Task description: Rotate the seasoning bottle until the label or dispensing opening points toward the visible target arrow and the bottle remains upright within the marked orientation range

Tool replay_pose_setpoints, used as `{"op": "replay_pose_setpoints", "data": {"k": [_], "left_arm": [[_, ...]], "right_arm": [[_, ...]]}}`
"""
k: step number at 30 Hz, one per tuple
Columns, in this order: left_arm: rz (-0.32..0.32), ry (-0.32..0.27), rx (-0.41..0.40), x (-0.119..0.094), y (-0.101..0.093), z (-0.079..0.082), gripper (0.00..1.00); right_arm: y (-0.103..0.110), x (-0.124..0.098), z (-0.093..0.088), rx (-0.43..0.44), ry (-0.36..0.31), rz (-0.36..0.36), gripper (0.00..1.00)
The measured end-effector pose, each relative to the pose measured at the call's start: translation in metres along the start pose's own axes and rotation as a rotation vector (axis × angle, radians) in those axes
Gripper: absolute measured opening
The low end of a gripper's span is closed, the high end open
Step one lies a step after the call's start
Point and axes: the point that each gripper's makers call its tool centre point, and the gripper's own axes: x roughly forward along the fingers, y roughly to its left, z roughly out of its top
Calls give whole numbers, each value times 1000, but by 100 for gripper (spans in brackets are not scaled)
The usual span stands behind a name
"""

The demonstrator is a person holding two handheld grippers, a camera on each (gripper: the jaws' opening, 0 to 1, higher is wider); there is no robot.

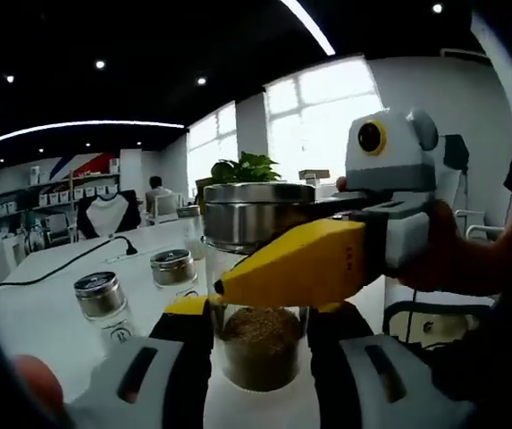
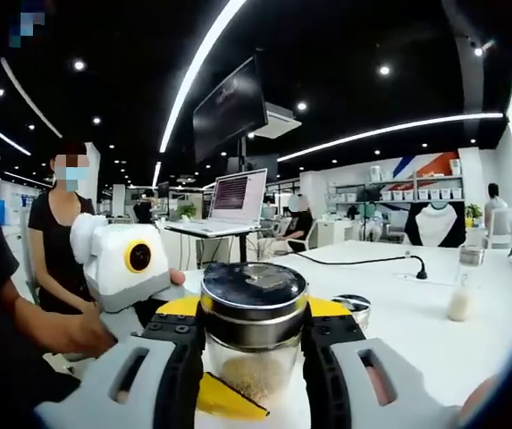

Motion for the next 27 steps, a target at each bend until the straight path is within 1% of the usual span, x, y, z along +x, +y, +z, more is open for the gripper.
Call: {"op": "replay_pose_setpoints", "data": {"k": [1,2,4,5,6,7,8,9,12,15,17,20,24,27], "left_arm": [[-20,-6,2,-1,-2,1,43],[-54,-18,13,-2,-5,3,43],[-107,-41,3,-6,-10,6,42],[-137,-52,-8,-8,-13,8,42],[-184,-71,-33,-11,-17,9,42],[-211,-86,-57,-13,-19,11,42],[-247,-103,-99,-16,-22,13,42],[-263,-106,-115,-17,-23,13,41],[-274,-96,-109,-16,-26,11,41],[-297,-90,-132,-13,-29,9,41],[-316,-101,-135,-13,-32,10,41],[-327,-114,-140,-14,-34,12,41],[-307,-126,-135,-11,-31,13,42],[-307,-124,-142,-10,-31,12,43]], "right_arm": [[2,-1,1,-1,-4,18,41],[4,-3,2,-13,-11,47,41],[7,-8,6,-15,-30,88,41],[10,-11,7,-16,-34,122,41],[13,-13,8,-16,-37,151,41],[15,-15,8,-16,-42,172,41],[17,-18,10,-16,-49,195,41],[18,-19,10,-16,-50,201,41],[22,-21,9,-23,-43,231,41],[26,-21,8,-50,-51,245,40],[30,-22,9,-66,-60,261,40],[30,-23,12,-46,-93,276,40],[26,-23,12,-23,-121,266,40],[28,-23,13,-24,-123,279,40]]}}
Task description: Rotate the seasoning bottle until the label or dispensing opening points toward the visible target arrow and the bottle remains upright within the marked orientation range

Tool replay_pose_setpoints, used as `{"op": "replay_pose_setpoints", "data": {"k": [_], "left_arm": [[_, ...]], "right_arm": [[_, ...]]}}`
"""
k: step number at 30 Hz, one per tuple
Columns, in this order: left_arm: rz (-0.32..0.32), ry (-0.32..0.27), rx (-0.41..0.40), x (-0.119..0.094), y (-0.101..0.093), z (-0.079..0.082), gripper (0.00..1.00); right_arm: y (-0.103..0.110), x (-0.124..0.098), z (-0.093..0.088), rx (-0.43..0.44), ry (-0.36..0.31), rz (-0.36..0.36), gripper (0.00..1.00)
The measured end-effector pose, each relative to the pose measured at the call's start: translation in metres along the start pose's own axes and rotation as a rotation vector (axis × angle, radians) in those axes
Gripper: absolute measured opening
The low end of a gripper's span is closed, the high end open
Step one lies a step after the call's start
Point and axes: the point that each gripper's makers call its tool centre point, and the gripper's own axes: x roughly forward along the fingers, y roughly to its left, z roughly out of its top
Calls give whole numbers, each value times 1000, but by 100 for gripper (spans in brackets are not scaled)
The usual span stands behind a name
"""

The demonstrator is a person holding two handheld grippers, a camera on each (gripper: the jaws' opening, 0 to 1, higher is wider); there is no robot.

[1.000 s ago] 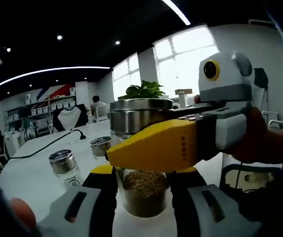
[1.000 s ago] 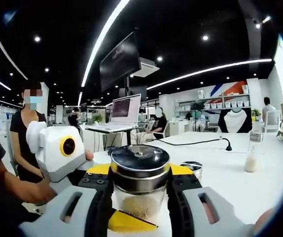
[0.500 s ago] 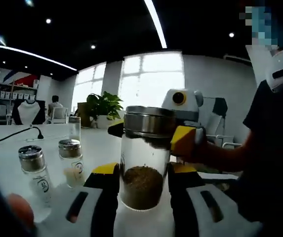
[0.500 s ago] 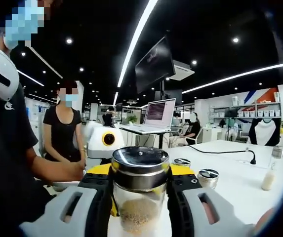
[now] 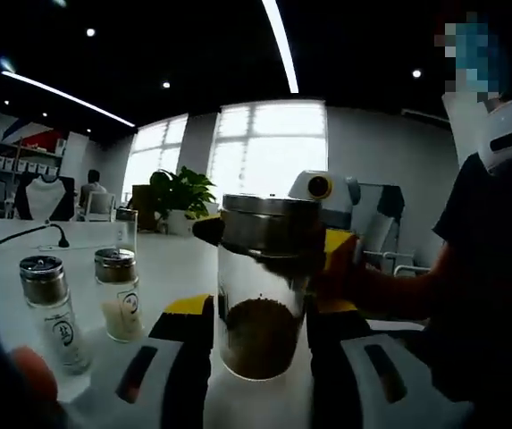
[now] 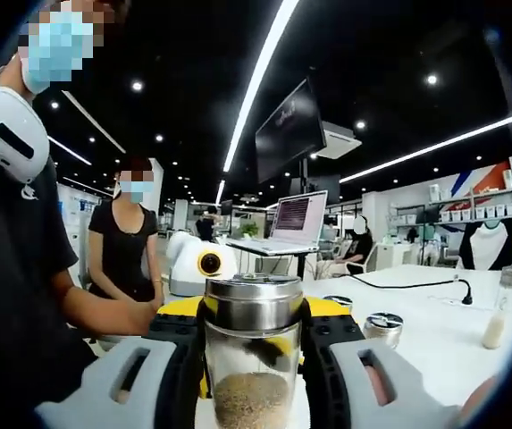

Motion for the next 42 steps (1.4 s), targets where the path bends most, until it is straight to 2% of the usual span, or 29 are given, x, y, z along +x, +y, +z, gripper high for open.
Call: {"op": "replay_pose_setpoints", "data": {"k": [6,8,10,12,14,15,19,22,23,24,26,29,32,33,35,37,41,42], "left_arm": [[-55,9,-26,2,-9,-2,45],[-76,19,-47,4,-13,-4,46],[-69,28,-38,5,-14,-6,44],[-12,55,37,4,-8,-8,43],[35,71,65,4,-3,-7,41],[74,83,86,2,0,-6,41],[238,107,184,0,15,0,41],[318,113,218,1,22,1,41],[328,114,221,1,23,1,41],[378,122,238,0,27,0,41],[433,142,267,0,33,-1,41],[456,170,270,2,36,-6,41],[439,154,276,2,36,-4,41],[416,141,277,3,36,-2,41],[378,134,240,4,31,0,42],[332,104,233,6,27,3,43],[288,71,184,8,22,4,43],[259,54,165,10,19,5,44]], "right_arm": [[8,-1,4,2,-31,60,40],[12,-2,3,22,-38,102,40],[11,-3,0,34,-32,102,40],[7,-3,-4,46,-9,86,40],[-2,-5,-6,80,-3,45,41],[-6,-6,-7,105,1,26,41],[-16,-3,-3,99,-5,-49,40],[-23,1,-3,85,4,-112,42],[-28,2,-5,91,18,-149,42],[-30,3,-6,97,25,-168,43],[-37,6,-10,100,49,-221,44],[-43,7,-17,103,89,-281,44],[-40,8,-13,4,85,-298,44],[-39,7,-11,-5,89,-299,43],[-35,8,-9,13,78,-258,43],[-32,7,-4,43,34,-220,43],[-26,4,-1,51,15,-168,43],[-22,4,1,49,8,-139,43]]}}
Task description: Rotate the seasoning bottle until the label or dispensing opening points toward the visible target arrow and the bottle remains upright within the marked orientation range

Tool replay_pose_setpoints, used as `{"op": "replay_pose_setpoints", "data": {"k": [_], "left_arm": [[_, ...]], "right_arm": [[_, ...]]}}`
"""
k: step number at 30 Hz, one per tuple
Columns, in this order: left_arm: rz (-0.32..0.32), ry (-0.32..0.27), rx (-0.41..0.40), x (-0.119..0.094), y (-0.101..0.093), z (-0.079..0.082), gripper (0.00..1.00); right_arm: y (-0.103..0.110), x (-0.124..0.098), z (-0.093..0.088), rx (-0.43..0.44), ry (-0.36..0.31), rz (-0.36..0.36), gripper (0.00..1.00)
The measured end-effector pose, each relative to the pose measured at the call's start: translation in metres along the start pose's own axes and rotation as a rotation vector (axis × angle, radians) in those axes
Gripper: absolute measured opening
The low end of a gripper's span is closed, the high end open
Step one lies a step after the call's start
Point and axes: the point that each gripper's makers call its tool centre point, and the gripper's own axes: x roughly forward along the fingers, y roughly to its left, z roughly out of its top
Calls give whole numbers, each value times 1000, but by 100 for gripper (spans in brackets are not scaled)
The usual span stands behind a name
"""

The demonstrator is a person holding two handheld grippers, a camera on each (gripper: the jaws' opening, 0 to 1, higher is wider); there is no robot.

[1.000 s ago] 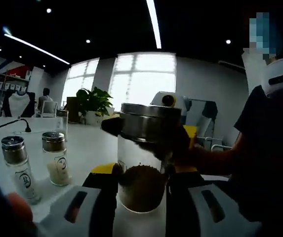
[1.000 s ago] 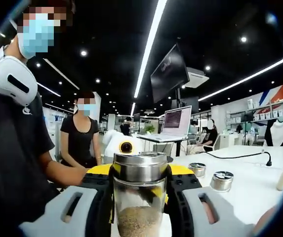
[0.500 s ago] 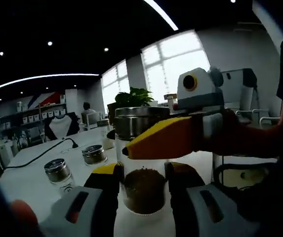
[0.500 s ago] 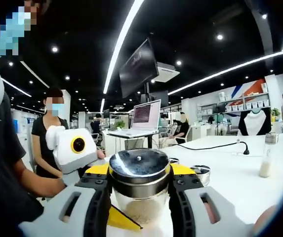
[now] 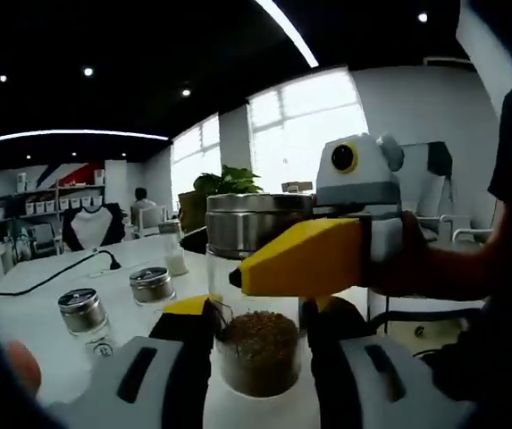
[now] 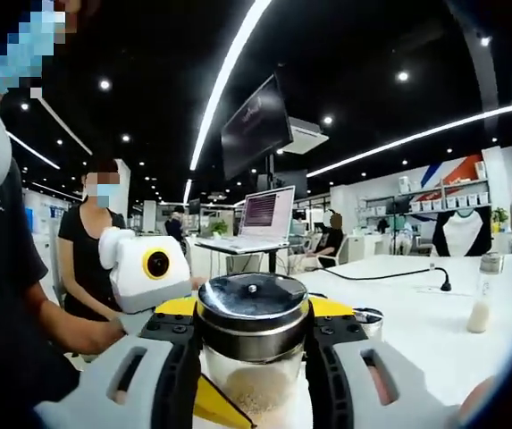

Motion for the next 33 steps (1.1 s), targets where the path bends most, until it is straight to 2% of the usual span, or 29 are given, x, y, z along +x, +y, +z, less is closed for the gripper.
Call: {"op": "replay_pose_setpoints", "data": {"k": [3,7,9,12,15,19,21,23,25,26,28,29,30,31,33], "left_arm": [[-77,-21,-56,0,-10,2,46],[-175,-54,-112,-3,-20,7,47],[-166,-44,-110,-4,-19,4,46],[-117,-25,-76,-4,-14,1,44],[30,-26,-34,-6,5,2,44],[188,-20,44,-10,21,5,44],[236,-26,55,-11,26,6,44],[300,0,92,-11,31,3,44],[311,15,106,-9,31,0,44],[307,15,103,-8,30,0,44],[231,25,48,-4,27,-5,44],[217,33,55,-3,26,-7,44],[204,37,60,-3,24,-8,44],[163,46,50,-2,21,-10,44],[67,-4,-7,-3,13,-4,43]], "right_arm": [[14,-3,4,-25,-9,81,43],[22,-6,8,-26,-16,127,43],[22,-6,7,-3,-7,132,43],[15,-4,2,49,4,102,43],[-3,-2,0,113,5,4,42],[-7,4,-1,129,-4,-50,41],[-10,7,0,138,-10,-80,40],[-14,10,-4,152,5,-130,41],[-17,11,-7,144,25,-165,41],[-17,11,-7,148,28,-170,41],[-14,8,-10,15,74,-145,40],[-11,9,-12,-37,89,-123,40],[-9,8,-13,-56,98,-115,40],[-8,7,-15,-80,119,-96,40],[-9,2,-11,-25,82,-61,40]]}}
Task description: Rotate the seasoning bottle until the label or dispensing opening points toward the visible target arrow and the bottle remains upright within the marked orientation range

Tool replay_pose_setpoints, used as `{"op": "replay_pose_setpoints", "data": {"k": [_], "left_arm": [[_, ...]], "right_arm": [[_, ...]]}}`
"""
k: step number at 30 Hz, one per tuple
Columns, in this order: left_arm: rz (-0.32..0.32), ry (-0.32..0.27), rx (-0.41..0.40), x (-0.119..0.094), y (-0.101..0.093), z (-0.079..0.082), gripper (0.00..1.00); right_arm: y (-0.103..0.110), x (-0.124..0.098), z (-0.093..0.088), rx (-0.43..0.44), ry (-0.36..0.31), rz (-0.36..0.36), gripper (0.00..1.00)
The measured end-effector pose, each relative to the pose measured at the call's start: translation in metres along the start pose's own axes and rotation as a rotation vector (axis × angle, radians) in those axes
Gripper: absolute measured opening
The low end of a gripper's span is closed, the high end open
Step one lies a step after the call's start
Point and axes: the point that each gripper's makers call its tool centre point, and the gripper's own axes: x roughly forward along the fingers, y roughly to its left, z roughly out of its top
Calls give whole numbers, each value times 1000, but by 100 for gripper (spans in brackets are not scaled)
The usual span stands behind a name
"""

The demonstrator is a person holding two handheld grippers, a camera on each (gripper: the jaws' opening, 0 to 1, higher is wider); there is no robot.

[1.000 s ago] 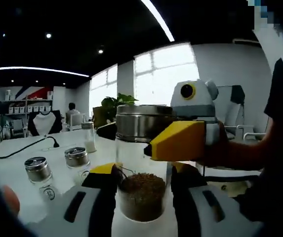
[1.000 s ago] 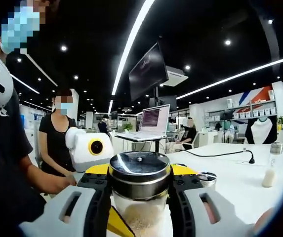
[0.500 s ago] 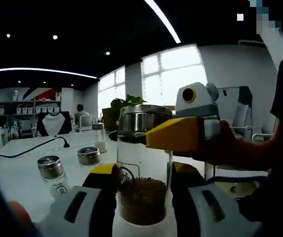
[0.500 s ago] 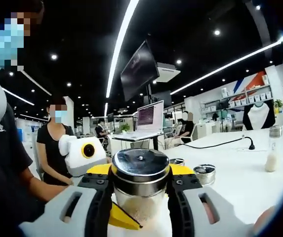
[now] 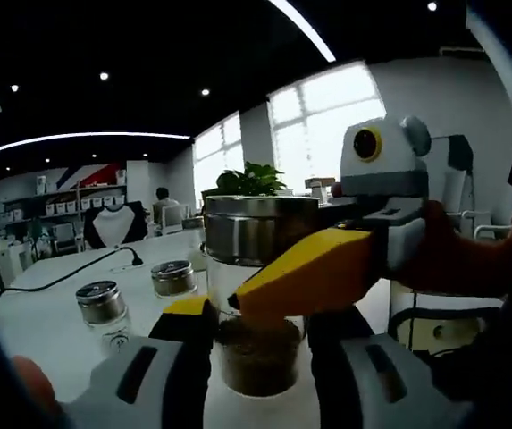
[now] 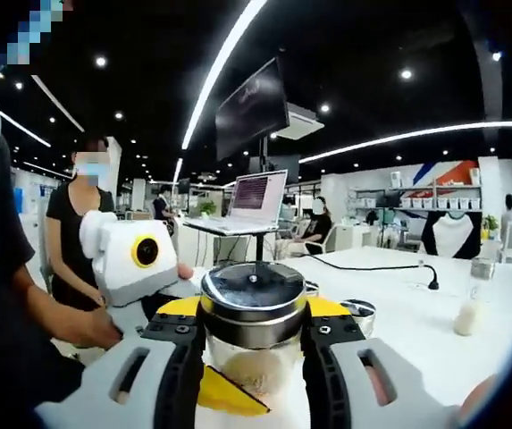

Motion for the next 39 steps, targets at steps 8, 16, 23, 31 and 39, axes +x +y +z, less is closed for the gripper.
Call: {"op": "replay_pose_setpoints", "data": {"k": [8,16,23,31,39], "left_arm": [[-263,-32,-126,-11,-26,5,42],[-90,-28,-49,-7,-12,10,40],[192,74,161,-3,9,5,40],[193,58,43,3,10,3,41],[-120,-28,-116,1,-13,6,44]], "right_arm": [[24,-16,6,-39,-24,187,40],[3,-13,8,151,-64,105,41],[-15,-2,3,195,-45,-76,42],[-20,-3,3,93,-15,-143,41],[5,-9,13,97,-85,81,41]]}}
